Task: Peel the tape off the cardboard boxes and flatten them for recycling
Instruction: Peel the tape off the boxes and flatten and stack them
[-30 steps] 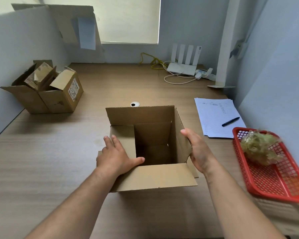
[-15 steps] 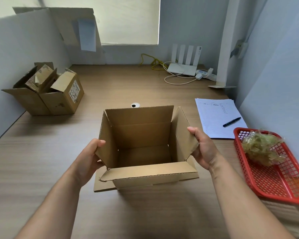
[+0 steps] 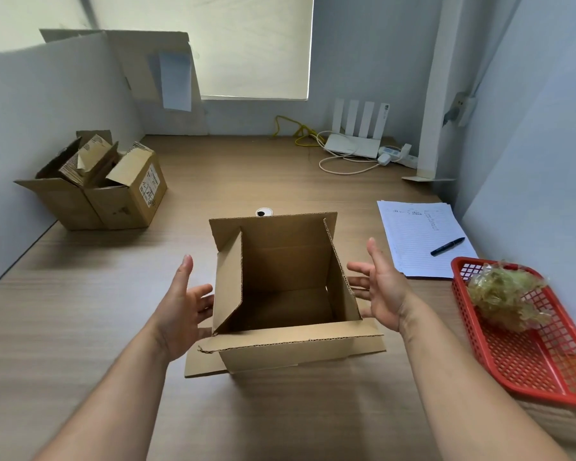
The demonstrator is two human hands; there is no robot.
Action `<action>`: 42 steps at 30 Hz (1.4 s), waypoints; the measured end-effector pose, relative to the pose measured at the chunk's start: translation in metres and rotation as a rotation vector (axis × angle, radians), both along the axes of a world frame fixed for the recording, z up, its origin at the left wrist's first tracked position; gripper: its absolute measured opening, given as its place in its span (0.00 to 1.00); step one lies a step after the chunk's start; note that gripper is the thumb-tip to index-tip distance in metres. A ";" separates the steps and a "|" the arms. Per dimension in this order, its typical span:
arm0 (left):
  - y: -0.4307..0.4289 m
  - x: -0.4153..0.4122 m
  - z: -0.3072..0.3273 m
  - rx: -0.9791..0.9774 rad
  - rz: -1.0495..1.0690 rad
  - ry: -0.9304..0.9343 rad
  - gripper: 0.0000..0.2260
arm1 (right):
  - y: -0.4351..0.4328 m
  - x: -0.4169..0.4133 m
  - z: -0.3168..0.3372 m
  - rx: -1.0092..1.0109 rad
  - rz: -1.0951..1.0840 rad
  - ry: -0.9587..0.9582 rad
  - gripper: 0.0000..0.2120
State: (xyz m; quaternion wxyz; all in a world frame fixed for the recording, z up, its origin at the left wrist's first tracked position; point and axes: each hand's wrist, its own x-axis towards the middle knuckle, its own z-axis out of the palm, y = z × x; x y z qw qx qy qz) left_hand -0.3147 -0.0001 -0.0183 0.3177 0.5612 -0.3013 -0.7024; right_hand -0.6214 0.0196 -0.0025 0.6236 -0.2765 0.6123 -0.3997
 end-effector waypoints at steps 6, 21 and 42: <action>-0.006 -0.003 0.010 -0.078 0.048 0.045 0.49 | -0.006 0.000 0.008 -0.077 -0.074 -0.041 0.41; 0.009 -0.012 -0.010 -0.173 -0.005 -0.052 0.42 | 0.003 0.003 -0.031 -0.224 -0.075 0.001 0.23; 0.011 0.023 -0.012 -0.130 0.098 -0.270 0.06 | -0.014 0.052 -0.067 -0.111 0.385 0.684 0.28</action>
